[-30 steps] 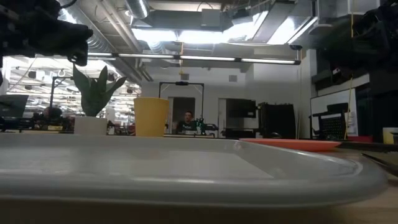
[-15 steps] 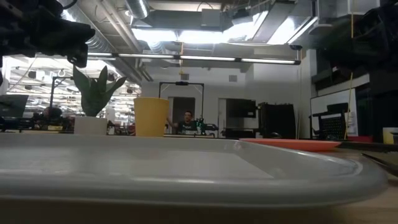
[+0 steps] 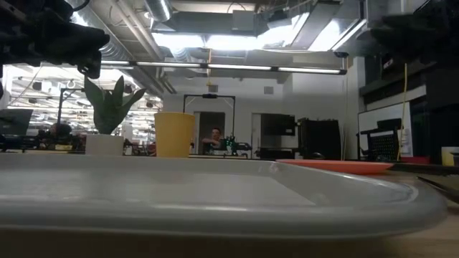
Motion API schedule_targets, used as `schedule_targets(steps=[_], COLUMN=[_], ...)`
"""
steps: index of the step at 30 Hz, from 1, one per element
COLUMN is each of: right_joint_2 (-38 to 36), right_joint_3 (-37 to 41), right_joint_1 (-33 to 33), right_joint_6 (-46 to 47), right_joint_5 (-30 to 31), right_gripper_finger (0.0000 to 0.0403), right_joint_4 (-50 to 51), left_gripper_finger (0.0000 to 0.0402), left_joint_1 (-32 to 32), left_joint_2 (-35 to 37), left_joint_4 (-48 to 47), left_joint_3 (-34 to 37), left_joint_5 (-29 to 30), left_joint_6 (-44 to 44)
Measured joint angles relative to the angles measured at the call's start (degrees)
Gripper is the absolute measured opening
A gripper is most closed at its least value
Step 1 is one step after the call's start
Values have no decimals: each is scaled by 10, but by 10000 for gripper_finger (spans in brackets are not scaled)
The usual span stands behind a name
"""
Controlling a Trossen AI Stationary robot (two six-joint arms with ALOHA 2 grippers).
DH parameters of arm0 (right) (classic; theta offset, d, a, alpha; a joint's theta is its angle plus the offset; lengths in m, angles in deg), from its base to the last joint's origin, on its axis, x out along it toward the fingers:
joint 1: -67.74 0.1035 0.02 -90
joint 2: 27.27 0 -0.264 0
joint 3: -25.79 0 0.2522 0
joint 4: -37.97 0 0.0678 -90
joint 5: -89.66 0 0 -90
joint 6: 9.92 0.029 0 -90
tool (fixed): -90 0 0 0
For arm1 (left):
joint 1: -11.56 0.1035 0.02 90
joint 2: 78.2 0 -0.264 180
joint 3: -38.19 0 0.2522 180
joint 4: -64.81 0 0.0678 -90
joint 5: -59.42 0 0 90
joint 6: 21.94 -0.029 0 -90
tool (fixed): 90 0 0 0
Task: Pick and place plate/cup/fork/spoon on tray
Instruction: Put the pink plate on the grey tray
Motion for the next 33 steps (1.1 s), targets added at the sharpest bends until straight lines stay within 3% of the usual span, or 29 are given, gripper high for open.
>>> schedule_targets(steps=[5,8,11,13,16,23,26,28,33], right_joint_2=[0,1,2,9,34,186,260,307,407], right_joint_3=[0,0,0,-13,-61,-246,-317,-340,-328], right_joint_1=[0,0,0,0,0,0,0,0,1], right_joint_6=[48,43,-101,-182,-225,-180,-103,-61,-19], right_joint_5=[-58,-80,-75,-47,50,236,246,228,191], right_gripper_finger=[114,114,114,114,114,114,114,114,114], right_joint_4=[-104,-219,-326,-333,-244,205,415,494,503], left_gripper_finger=[41,41,41,41,41,41,41,41,41], left_joint_1=[0,0,0,0,0,0,0,0,0], left_joint_2=[0,0,0,0,0,0,0,0,0], left_joint_4=[2,2,2,2,7,8,7,7,6], left_joint_3=[0,0,0,0,0,0,0,0,0], left_joint_5=[48,86,99,101,101,104,104,104,103], left_joint_6=[-52,-61,-60,-58,-34,-26,-26,-26,-31])
